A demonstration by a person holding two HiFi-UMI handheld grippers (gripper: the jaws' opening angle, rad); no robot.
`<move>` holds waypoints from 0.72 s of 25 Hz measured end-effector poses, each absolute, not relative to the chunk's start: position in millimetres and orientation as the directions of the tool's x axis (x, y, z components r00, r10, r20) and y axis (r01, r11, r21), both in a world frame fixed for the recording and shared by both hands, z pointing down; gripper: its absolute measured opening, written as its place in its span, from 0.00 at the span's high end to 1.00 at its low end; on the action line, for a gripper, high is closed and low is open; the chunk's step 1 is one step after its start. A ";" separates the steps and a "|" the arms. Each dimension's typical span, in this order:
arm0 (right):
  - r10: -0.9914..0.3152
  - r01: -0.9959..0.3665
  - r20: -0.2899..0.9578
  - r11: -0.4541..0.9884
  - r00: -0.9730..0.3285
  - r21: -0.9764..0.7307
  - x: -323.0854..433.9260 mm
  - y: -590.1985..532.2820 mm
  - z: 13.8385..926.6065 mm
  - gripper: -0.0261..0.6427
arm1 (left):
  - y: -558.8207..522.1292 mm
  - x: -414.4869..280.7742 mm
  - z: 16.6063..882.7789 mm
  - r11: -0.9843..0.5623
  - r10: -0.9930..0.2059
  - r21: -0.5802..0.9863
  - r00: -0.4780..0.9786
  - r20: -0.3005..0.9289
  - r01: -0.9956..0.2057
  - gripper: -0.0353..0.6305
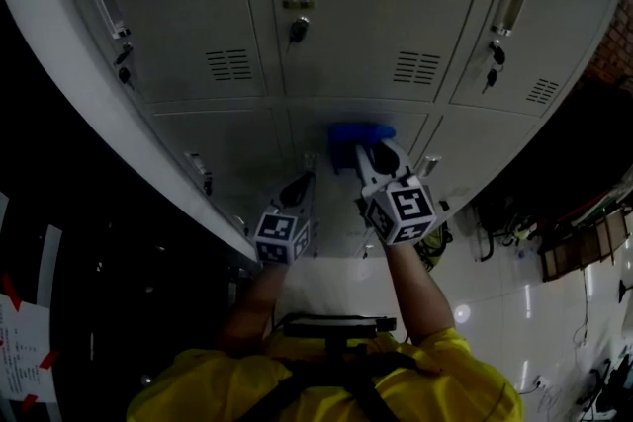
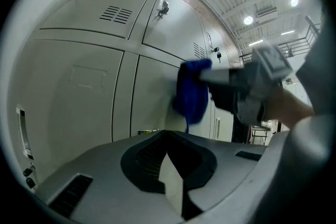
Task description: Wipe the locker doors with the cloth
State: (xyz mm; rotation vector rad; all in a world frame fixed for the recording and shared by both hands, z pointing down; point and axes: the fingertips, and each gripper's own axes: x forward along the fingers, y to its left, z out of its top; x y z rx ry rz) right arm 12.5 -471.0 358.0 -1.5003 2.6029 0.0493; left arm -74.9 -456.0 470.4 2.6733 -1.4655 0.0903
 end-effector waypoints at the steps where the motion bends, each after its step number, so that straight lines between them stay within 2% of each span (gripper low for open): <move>1: -0.839 -0.848 -0.175 0.528 -0.515 -0.034 5.5 -473.1 327.3 0.85 | -456.4 -75.2 468.6 -0.534 -0.839 0.043 0.535 0.097 -0.845 0.95; 4: -0.836 -0.848 -0.191 0.529 -0.515 -0.030 -6.1 -485.9 296.2 0.85 | -455.5 -76.4 462.4 -0.531 -0.842 0.039 0.532 0.096 -0.847 0.95; 8: -0.858 -0.864 -0.130 0.503 -0.496 -0.023 -12.4 -489.7 354.9 0.85 | -459.2 -84.7 464.4 -0.526 -0.846 0.046 0.528 0.075 -0.849 0.95; 12: -0.869 -0.864 0.028 0.488 -0.495 -0.126 -18.9 -496.8 490.2 0.85 | -461.5 -95.2 470.1 -0.511 -0.853 0.063 0.515 0.082 -0.857 0.95; 18: -0.834 -0.913 0.372 0.374 -0.408 -0.163 -13.2 -507.6 698.9 0.85 | -460.0 -105.3 465.3 -0.512 -0.852 0.036 0.513 0.101 -0.858 0.95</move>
